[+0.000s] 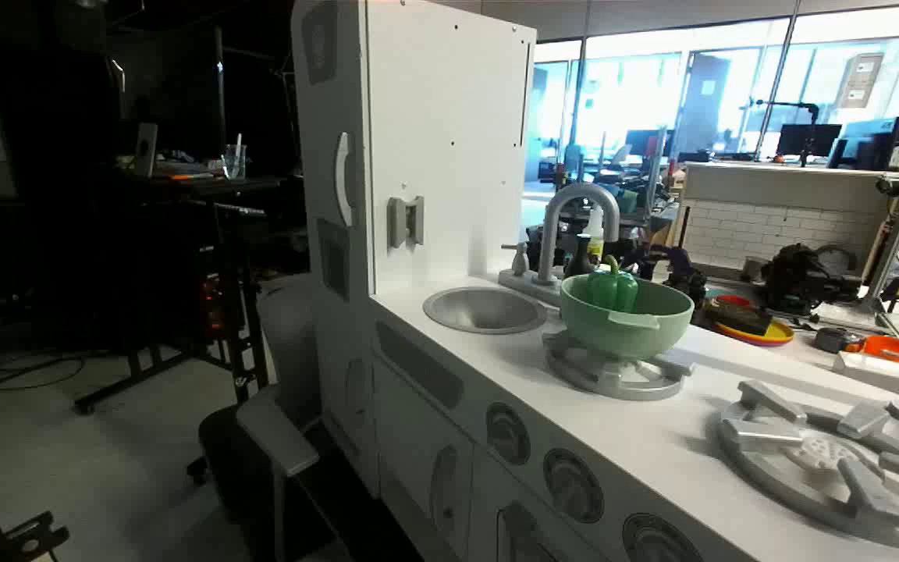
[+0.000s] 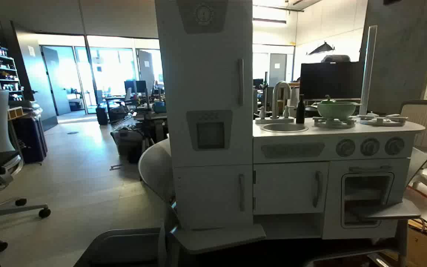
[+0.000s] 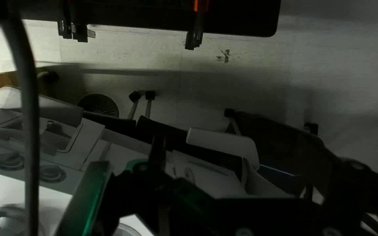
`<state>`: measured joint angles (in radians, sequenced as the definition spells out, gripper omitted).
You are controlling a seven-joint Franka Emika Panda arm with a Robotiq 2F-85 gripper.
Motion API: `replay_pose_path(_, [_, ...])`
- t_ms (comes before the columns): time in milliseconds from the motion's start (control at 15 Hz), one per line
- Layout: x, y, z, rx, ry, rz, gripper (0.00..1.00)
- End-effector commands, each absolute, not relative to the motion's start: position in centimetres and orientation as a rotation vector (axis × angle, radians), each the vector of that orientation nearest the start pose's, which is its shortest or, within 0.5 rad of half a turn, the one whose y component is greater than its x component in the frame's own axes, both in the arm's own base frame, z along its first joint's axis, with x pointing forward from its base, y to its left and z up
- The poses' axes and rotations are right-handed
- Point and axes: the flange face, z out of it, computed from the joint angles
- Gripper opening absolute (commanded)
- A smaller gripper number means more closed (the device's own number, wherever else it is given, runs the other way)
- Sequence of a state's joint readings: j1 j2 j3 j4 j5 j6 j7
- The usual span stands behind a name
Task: Open the right door of the cabinet, put the black bottle from the counter and the green toy from the pot in the cabinet.
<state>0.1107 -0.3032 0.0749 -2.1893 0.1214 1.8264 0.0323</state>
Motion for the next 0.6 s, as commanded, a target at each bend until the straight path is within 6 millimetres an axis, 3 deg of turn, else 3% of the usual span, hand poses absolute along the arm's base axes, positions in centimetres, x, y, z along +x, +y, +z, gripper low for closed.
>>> replay_pose_path(0, [44.7,9.6,50.7,-3.048,-0.176,0.106,1.00])
replay_pose_path(267, [45.2,10.1,50.6,-3.057,-0.146,0.095,1.00])
replay_pose_path(467, [47.5,12.4,49.8,-3.076,-0.072,0.058,1.00])
replay_pose_path(533, [49.0,14.5,48.8,-3.087,-0.045,0.040,1.00])
